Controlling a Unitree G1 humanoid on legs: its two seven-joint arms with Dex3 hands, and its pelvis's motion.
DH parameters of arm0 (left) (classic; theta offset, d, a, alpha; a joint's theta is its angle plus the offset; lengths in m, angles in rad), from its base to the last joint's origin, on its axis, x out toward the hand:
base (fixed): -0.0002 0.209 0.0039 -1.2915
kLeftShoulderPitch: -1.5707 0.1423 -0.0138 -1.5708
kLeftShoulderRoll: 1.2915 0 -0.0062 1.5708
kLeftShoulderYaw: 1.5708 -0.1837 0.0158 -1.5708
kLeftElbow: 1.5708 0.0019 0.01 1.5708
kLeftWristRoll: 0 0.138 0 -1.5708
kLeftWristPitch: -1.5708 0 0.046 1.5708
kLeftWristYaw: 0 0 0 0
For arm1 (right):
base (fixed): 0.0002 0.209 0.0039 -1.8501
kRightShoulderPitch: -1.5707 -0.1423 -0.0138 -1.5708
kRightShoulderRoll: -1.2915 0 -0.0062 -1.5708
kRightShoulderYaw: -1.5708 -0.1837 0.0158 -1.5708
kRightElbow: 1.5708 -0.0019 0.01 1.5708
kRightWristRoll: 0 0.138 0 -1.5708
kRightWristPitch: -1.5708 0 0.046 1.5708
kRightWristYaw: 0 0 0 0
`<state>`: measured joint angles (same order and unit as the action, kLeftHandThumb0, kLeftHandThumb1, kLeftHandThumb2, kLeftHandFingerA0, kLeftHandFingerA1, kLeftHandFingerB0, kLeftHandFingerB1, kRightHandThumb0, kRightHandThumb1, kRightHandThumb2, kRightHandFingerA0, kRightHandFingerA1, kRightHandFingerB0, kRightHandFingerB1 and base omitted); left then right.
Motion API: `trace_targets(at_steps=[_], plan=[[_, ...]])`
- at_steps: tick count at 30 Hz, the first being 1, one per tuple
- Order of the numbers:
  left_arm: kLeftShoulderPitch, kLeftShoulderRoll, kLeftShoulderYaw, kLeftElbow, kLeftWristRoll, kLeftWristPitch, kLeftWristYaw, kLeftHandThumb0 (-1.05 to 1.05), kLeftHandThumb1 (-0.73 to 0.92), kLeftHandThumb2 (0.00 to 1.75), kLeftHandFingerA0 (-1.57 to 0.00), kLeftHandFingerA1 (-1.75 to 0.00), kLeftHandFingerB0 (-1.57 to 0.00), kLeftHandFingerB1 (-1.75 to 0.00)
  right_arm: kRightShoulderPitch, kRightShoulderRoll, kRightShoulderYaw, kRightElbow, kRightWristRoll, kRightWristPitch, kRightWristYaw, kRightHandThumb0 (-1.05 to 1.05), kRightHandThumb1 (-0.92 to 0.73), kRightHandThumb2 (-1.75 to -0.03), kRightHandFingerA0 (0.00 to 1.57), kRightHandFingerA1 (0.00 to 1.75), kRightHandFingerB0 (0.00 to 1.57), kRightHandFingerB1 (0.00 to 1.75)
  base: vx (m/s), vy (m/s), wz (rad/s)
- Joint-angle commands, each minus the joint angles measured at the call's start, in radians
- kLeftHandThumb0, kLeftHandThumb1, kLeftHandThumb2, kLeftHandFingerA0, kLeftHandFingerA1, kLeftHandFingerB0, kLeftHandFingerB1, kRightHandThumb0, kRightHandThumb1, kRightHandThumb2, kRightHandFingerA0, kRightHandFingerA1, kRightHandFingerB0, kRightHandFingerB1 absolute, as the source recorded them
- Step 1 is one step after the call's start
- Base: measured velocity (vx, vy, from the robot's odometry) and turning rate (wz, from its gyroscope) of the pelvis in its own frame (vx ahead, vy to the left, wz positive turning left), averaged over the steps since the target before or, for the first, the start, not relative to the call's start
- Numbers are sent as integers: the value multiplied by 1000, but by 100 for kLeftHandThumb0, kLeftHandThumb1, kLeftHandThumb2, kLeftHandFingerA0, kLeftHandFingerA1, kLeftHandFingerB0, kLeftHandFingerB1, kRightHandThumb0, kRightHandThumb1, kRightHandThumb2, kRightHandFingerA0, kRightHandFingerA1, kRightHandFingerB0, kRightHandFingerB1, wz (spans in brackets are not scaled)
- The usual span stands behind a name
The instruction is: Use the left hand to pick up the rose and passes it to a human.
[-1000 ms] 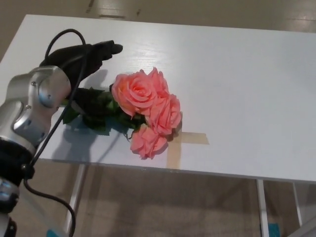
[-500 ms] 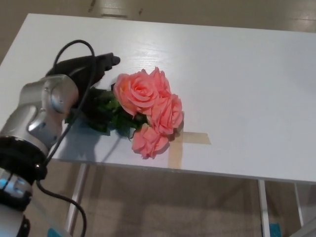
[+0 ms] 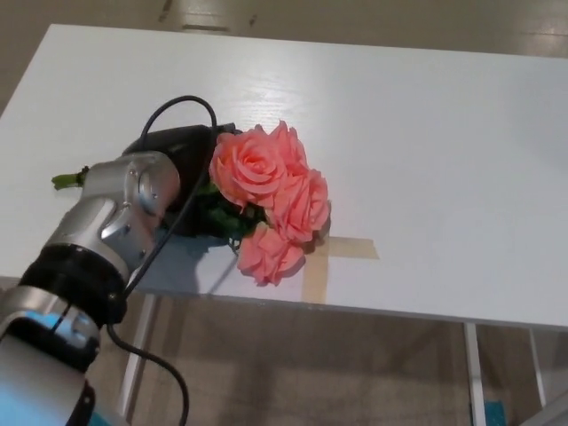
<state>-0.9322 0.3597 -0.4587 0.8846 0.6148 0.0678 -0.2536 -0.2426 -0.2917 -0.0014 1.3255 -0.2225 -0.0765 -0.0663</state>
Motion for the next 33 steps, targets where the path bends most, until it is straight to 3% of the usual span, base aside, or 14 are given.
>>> trace_targets(at_steps=[1,5,6,7,8,9,10,11,13,17,18,21,23,33], plan=[[-9,-19,-13,47,15,4,23,-50,34,72,0,-17,0,-23,2,-5,-2,0,8,12,13,-33,-58,-72,66,54,49,47,0,0,0],[-15,-24,-21,112,21,0,43,-55,36,70,-7,-20,-7,-18,-4,-9,-5,0,9,13,21,-33,-58,-73,65,53,49,47,0,0,0],[-23,-25,-29,136,28,0,49,-52,34,69,-6,-33,-5,-24,-6,-9,-5,-1,9,14,21,-33,-58,-73,65,53,49,47,0,0,0],[-36,-29,-36,161,33,7,51,-48,43,66,-19,-38,-8,-33,-9,-8,-5,-1,8,16,20,-33,-58,-73,65,53,49,47,0,0,0],[-44,-33,-36,179,30,12,51,-36,59,58,-52,-38,-20,-28,-10,-8,-5,-1,8,16,20,-33,-58,-73,65,53,49,47,0,0,0],[-51,-36,-35,194,24,14,51,-36,59,58,-52,-38,-20,-28,-12,-9,-5,-1,7,16,19,-33,-58,-73,65,53,49,47,0,0,0],[-61,-41,-33,215,17,17,48,-30,70,61,-93,-62,-33,-32,-14,-9,-3,-2,6,15,17,-33,-58,-73,65,53,49,47,0,0,0],[-67,-41,-38,226,20,16,50,-26,73,62,-109,-79,-43,-35,-16,-8,-4,-2,7,15,17,-33,-58,-73,65,53,49,47,0,0,0],[-73,-40,-59,234,33,13,38,-20,73,62,-122,-86,-55,-41,-15,-8,-7,-2,9,11,20,-33,-58,-73,65,53,49,47,0,0,0],[-73,-49,-72,230,32,31,29,-17,68,59,-103,-105,-54,-41,-10,-6,-7,-2,9,10,21,-33,-58,-73,65,53,49,47,0,0,0],[-67,-48,-68,225,28,27,41,-16,68,60,-93,-109,-43,-37,-10,-6,-7,-1,9,10,21,-33,-58,-73,65,53,49,47,0,0,0],[-50,-46,-58,208,21,20,73,-18,68,60,-90,-112,-41,-37,-10,-5,-6,0,7,12,21,-33,-58,-73,65,53,49,47,0,0,0],[-23,-47,-45,190,16,-1,134,-19,69,61,-67,-127,-42,-37,-10,-6,-3,-1,4,12,21,-24,-66,-59,68,45,52,39,0,0,0],[17,-54,22,154,0,-73,303,-19,68,62,-63,-140,-53,-40,-9,-9,1,-1,3,9,27,-24,-67,-59,68,44,52,38,0,0,0]])
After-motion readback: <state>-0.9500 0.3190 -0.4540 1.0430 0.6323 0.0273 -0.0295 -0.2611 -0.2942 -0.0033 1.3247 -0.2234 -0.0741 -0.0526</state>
